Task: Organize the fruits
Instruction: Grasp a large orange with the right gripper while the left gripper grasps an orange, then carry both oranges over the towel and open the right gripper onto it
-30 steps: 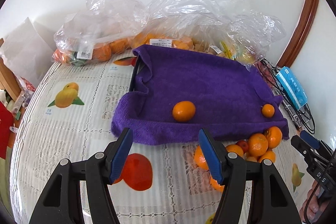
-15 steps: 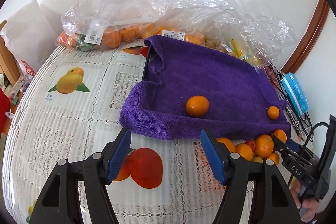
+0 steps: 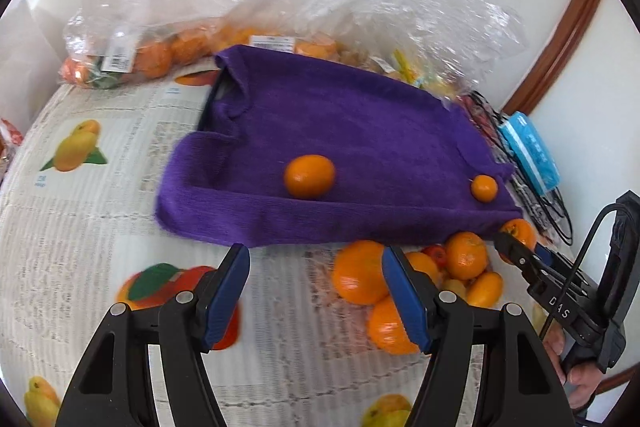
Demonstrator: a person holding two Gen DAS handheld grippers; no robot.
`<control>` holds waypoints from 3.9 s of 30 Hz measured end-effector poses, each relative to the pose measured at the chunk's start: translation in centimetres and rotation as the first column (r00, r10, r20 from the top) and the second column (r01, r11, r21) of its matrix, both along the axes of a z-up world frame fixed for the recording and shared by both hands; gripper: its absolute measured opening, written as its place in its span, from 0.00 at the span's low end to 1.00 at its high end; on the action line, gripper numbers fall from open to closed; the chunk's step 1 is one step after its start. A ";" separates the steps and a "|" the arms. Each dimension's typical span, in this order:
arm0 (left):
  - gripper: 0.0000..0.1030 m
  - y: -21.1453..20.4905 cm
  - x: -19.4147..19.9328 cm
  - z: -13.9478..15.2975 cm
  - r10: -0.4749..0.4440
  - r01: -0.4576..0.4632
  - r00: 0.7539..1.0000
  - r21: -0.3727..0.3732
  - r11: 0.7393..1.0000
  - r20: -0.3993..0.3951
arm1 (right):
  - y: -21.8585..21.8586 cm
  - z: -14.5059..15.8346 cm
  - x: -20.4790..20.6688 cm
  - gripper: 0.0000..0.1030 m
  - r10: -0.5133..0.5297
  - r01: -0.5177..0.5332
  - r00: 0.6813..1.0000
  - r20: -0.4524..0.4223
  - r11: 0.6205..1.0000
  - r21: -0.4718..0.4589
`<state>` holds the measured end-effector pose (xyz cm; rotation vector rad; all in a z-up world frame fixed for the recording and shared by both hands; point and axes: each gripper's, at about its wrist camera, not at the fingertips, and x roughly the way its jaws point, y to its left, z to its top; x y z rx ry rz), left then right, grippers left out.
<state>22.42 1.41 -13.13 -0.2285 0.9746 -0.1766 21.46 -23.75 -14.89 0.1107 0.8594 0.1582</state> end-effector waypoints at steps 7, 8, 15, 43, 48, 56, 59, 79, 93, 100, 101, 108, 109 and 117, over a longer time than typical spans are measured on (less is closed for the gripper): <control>0.63 -2.8 0.9 -1.2 -0.046 0.049 0.998 0.051 0.998 -0.048 | -0.3 1.0 -0.7 0.43 -0.001 0.001 0.999 0.035 1.000 -0.005; 0.59 -2.9 1.0 -1.4 -0.039 0.042 0.997 0.052 0.998 -0.060 | -0.2 1.1 -0.8 0.43 0.004 -0.003 0.999 0.040 1.000 -0.006; 0.39 -3.1 1.3 -2.5 -0.055 0.054 0.994 -0.016 0.998 -0.092 | 0.1 0.9 -0.9 0.43 0.016 -0.016 0.999 0.031 1.000 0.001; 0.39 -1.8 0.2 -2.1 0.012 -0.007 0.998 0.090 0.996 -0.056 | 1.5 0.9 -1.5 0.43 0.074 -0.074 0.995 0.060 0.997 -0.005; 0.39 -1.8 -0.3 -1.3 0.011 -0.009 1.000 0.080 0.997 -0.029 | 1.4 0.9 -1.4 0.43 0.055 -0.054 0.997 0.062 0.998 -0.008; 0.39 -2.0 -0.8 -0.3 -0.008 0.009 1.000 0.054 0.999 -0.005 | 1.3 1.6 -1.7 0.43 0.061 -0.062 0.992 0.106 0.998 0.000; 0.39 -2.3 -1.0 0.2 -0.021 0.021 1.000 0.047 0.999 0.008 | 1.3 2.0 -1.9 0.43 0.056 -0.055 0.991 0.123 0.998 -0.006; 0.39 -1.8 -0.7 5.3 -0.016 0.011 0.996 0.065 0.998 0.083 | 2.0 8.3 -0.5 0.43 0.051 -0.054 0.984 0.172 0.998 0.015; 0.39 0.1 2.1 3.9 0.029 -0.034 0.996 0.048 0.998 0.089 | 2.8 7.2 2.6 0.43 0.088 -0.097 0.980 0.179 0.994 0.040; 0.39 1.3 2.8 2.6 0.068 -0.071 0.995 0.034 0.997 0.067 | 2.4 5.1 3.1 0.43 0.083 -0.084 0.987 0.140 0.996 0.000; 0.39 1.4 2.8 2.5 0.071 -0.073 0.995 0.033 0.997 0.068 | 2.3 5.0 3.1 0.43 0.081 -0.082 0.987 0.137 0.997 0.005; 0.39 1.5 3.1 2.2 0.076 -0.078 0.995 0.029 0.997 0.060 | 2.1 4.6 3.3 0.43 0.071 -0.071 0.990 0.124 0.997 0.003; 0.39 1.5 3.1 2.2 0.074 -0.076 0.995 0.031 0.997 0.060 | 2.2 4.5 3.3 0.43 0.072 -0.073 0.990 0.122 0.997 0.002; 0.39 1.4 3.2 2.1 0.074 -0.076 0.996 0.031 0.997 0.053 | 2.5 3.8 3.5 0.43 0.074 -0.073 0.992 0.106 0.997 -0.015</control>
